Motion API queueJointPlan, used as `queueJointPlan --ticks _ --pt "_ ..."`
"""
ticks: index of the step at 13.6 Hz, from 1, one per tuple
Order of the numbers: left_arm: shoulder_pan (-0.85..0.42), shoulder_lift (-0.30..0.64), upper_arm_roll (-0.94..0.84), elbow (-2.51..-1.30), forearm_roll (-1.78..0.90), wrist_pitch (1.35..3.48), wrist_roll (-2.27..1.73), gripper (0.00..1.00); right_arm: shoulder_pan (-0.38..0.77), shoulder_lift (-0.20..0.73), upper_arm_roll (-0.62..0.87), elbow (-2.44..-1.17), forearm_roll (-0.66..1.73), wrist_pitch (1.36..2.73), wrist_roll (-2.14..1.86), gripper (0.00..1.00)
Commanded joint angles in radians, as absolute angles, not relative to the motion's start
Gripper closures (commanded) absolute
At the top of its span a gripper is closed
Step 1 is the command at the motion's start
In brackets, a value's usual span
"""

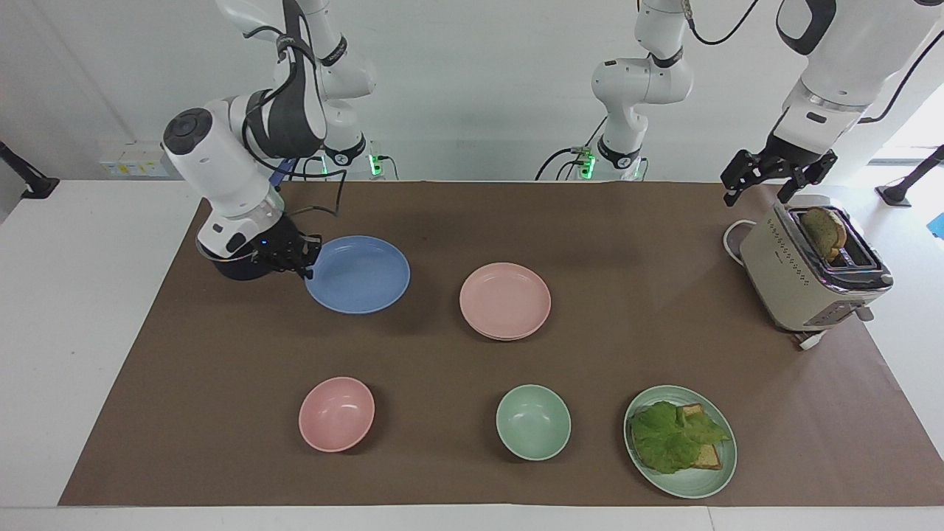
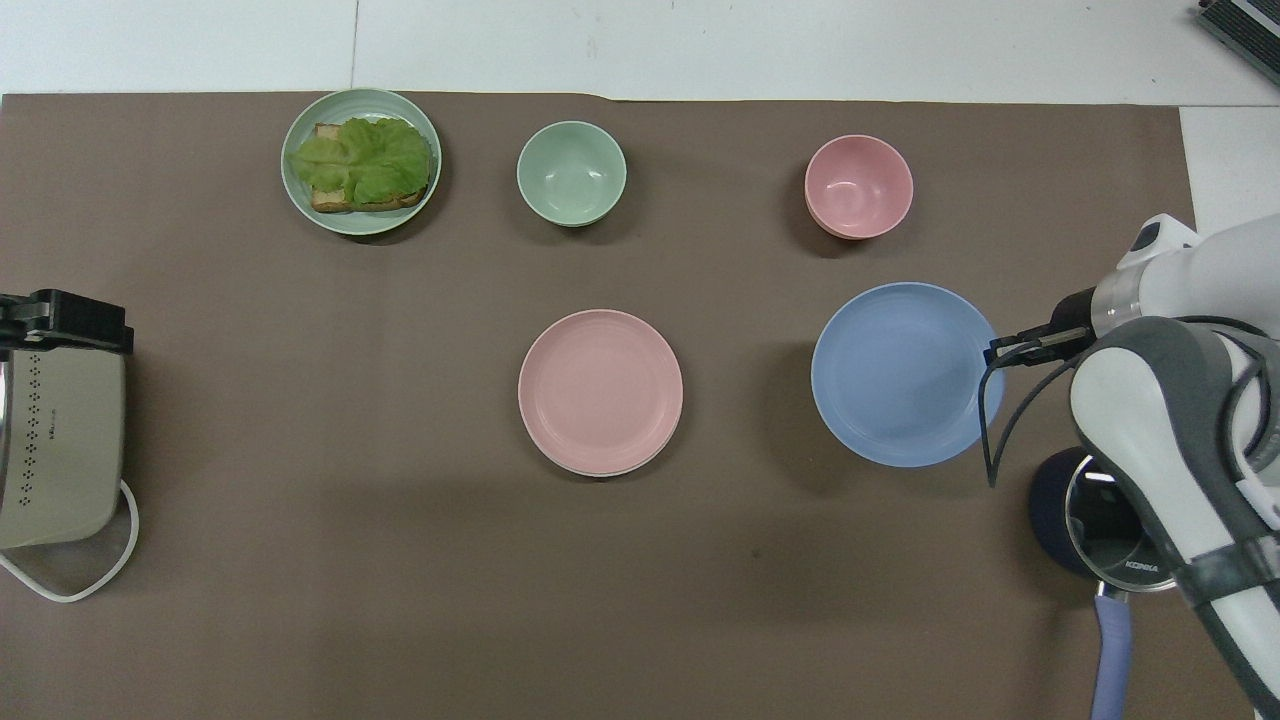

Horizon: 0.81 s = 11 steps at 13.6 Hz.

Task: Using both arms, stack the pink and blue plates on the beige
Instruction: 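Carry the blue plate onto the pink plate and lower it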

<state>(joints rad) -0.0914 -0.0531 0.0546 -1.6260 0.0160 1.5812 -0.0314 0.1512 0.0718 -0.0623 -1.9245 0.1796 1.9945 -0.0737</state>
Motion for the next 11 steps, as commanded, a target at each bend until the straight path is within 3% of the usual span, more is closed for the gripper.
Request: queueJointPlan --ticks 1,5,11 --pt "-0.083 -0.083 0.049 -1.660 0.028 1.592 -0.029 0.00 0.245 0.097 -0.058 -1.910 0.201 2.048 0.099 1.00" --pt "-0.083 -0.083 0.049 -1.660 0.028 1.592 -0.029 0.00 0.400 0.190 -0.058 -1.844 0.218 2.129 0.328 1.00" --pt "-0.083 -0.083 0.049 -1.660 0.028 1.592 -0.029 0.00 0.503 0.259 -0.057 -1.844 0.250 2.203 0.480 1.00"
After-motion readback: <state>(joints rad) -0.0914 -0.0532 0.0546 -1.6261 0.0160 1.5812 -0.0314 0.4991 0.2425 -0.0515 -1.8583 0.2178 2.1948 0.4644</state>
